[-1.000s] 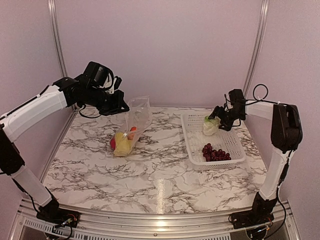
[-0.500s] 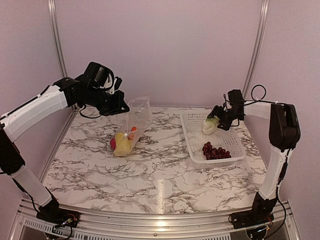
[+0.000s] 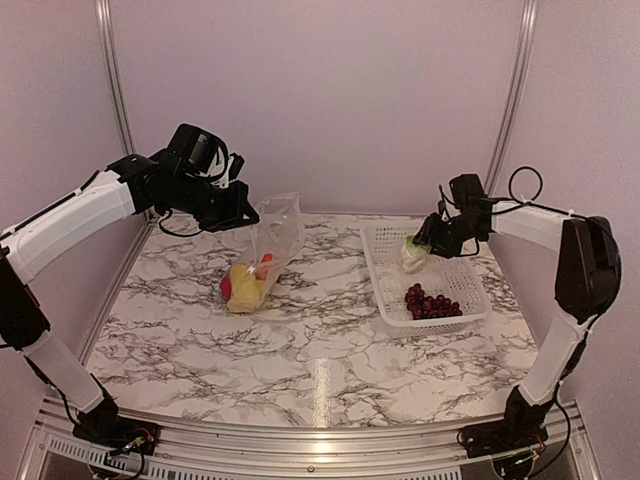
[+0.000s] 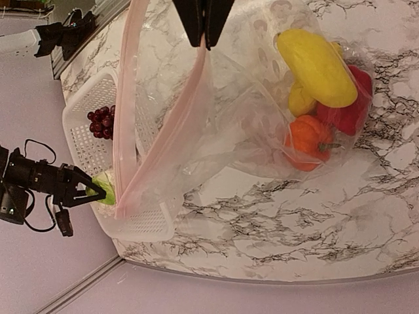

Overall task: Place the food in the zip-top bag and seal the zipper
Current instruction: Pick up the fake vegetable from the bin, then place the fake vegetable in the zipper food storage bag.

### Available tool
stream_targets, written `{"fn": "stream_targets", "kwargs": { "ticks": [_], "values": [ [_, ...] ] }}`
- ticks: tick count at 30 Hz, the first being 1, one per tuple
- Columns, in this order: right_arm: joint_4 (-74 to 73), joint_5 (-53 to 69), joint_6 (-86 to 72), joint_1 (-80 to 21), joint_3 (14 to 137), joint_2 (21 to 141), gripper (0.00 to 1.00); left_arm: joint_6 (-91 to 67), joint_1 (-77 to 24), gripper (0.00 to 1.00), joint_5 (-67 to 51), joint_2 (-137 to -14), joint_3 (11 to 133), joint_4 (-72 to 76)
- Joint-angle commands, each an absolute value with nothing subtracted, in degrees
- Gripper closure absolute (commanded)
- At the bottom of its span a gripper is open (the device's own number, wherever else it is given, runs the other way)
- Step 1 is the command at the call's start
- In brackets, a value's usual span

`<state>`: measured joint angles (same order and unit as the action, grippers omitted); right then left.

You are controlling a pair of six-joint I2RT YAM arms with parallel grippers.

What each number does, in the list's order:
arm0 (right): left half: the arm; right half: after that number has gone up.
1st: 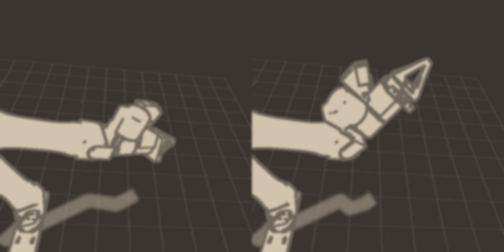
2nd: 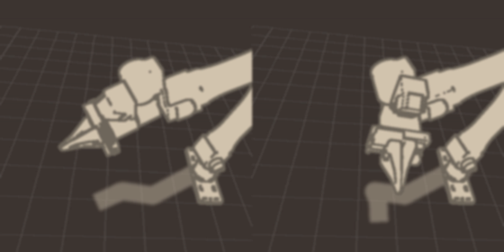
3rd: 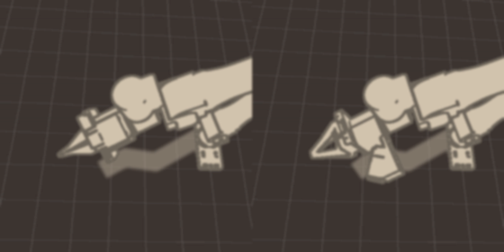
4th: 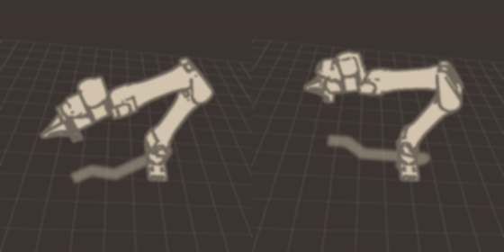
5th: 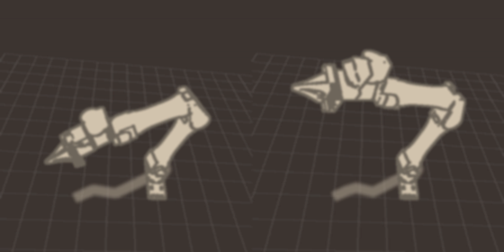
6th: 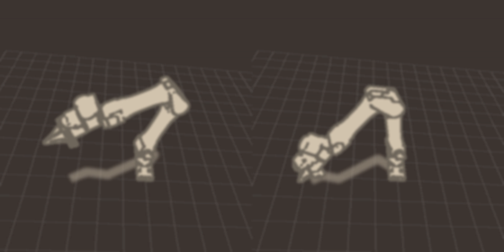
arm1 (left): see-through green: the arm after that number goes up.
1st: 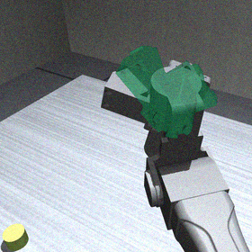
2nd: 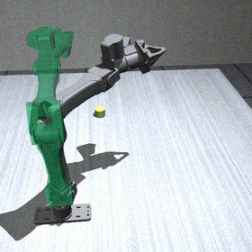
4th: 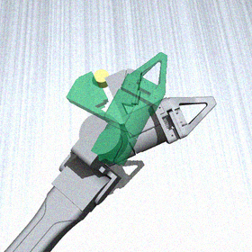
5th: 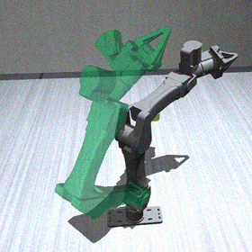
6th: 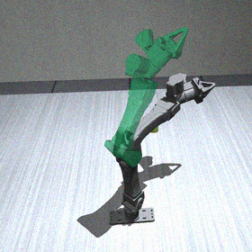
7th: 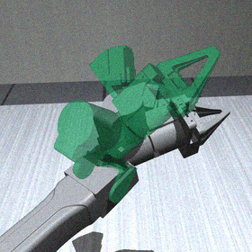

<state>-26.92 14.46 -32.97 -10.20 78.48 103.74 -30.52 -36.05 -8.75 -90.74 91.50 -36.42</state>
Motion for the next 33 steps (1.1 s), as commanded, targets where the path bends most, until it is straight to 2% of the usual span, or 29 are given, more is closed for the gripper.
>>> {"fn": "stream_targets", "kwargs": {
  "ticks": [1, 6, 14, 25, 33],
  "values": [
    [-26.70, 14.43, -27.66, -14.28, 78.11, 93.30, 0.53, -29.91, -35.68, 1.00, -9.31, -91.55, 91.71, -36.51],
    [-26.93, 17.57, -26.07, -19.42, 80.25, 87.40, 0.53, -29.79, -35.68, 1.00, -9.51, -92.10, 92.32, -36.33],
    [-21.23, 21.88, -29.92, -29.48, 86.39, 85.71, 0.53, -29.96, -35.68, 1.00, -10.35, -92.89, 93.57, -36.30],
    [-6.33, 27.17, -34.83, -40.71, 90.86, 91.54, 0.53, -31.64, -35.68, 1.00, -11.02, -92.42, 93.21, -35.33],
    [-6.01, 27.28, -35.03, -45.33, 95.30, 98.04, 0.53, -34.51, -35.68, 1.00, -11.89, -91.12, 94.25, -33.70]
  ]
}}
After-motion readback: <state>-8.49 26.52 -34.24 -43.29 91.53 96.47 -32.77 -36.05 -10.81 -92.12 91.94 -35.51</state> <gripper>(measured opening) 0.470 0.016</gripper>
